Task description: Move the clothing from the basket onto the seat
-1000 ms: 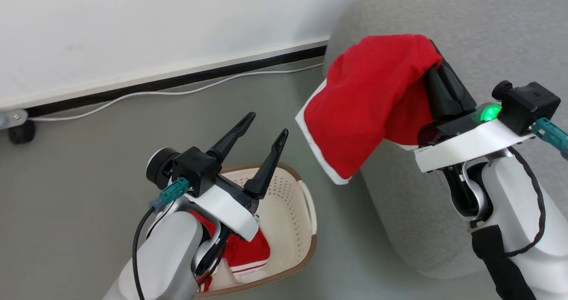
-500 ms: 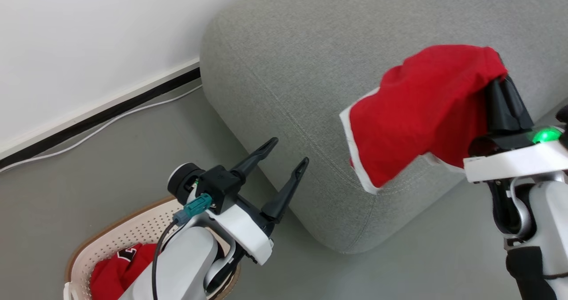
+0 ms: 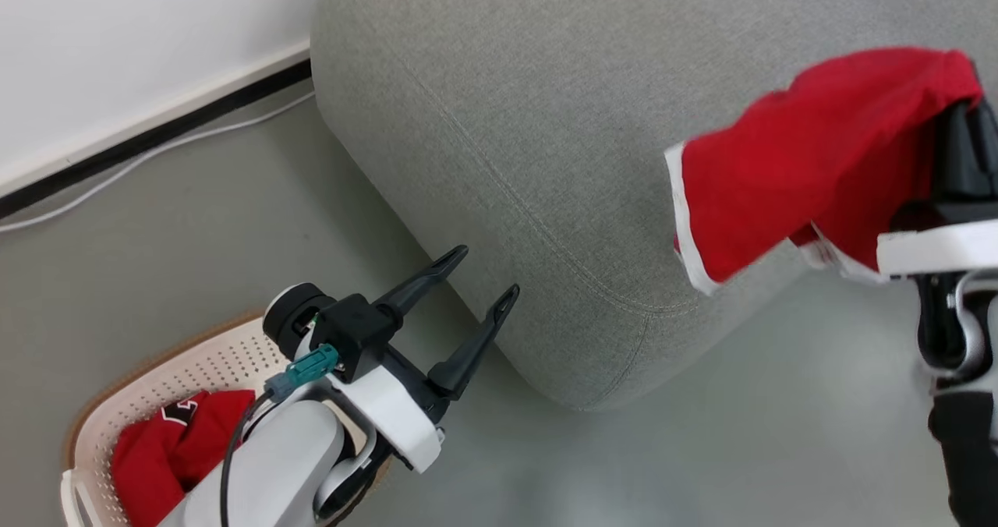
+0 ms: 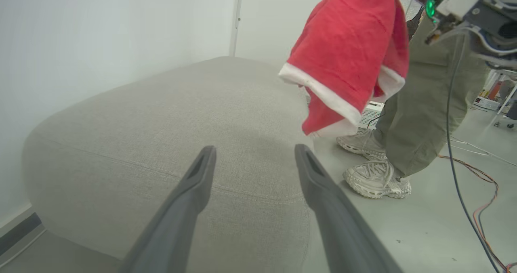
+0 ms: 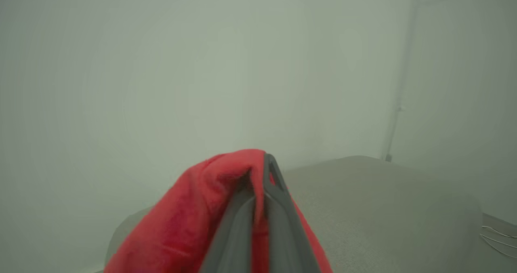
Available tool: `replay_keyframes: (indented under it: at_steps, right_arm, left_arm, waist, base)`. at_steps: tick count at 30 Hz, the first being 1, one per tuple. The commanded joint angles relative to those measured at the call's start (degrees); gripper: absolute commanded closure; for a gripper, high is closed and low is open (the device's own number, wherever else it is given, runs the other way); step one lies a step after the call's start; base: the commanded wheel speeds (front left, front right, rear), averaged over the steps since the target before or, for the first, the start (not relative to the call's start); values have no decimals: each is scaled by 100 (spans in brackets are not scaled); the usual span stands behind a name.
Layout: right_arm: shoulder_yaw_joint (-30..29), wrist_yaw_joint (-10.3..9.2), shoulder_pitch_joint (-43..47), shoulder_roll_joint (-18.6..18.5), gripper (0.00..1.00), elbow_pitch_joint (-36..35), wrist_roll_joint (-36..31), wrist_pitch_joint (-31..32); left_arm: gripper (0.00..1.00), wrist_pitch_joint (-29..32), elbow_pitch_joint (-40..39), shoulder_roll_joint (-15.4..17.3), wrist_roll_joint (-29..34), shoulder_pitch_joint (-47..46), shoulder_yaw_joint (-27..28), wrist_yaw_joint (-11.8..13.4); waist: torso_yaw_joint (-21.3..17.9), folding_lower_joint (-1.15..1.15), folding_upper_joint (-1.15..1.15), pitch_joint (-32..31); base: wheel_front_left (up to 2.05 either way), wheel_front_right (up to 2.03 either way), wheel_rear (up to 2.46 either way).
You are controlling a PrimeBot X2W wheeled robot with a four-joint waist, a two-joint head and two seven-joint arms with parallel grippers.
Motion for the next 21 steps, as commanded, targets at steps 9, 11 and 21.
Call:
replay_keyframes:
  at_steps: [9, 11, 21]
  right_arm:
    - [-291, 17, -2072, -262, 100, 1064, -341, -32]
    - [-422, 17, -2265, -291, 100, 1165, -375, -32]
    - [-1605, 17, -4019, -1074, 100, 2271, -1153, -32]
  left_arm:
    - [0, -34, -590, 848, -12, -121, 66, -38]
    - [0, -34, -631, 903, -5, -161, 42, -38]
    - [0, -34, -1185, 1100, 197, -764, -147, -38]
  waist:
    - [293, 0, 0, 1590]
    - [357, 0, 0, 1762]
    - [1168, 0, 0, 3284]
  base:
    - [0, 0, 0]
    - [0, 0, 0]
    - [0, 0, 0]
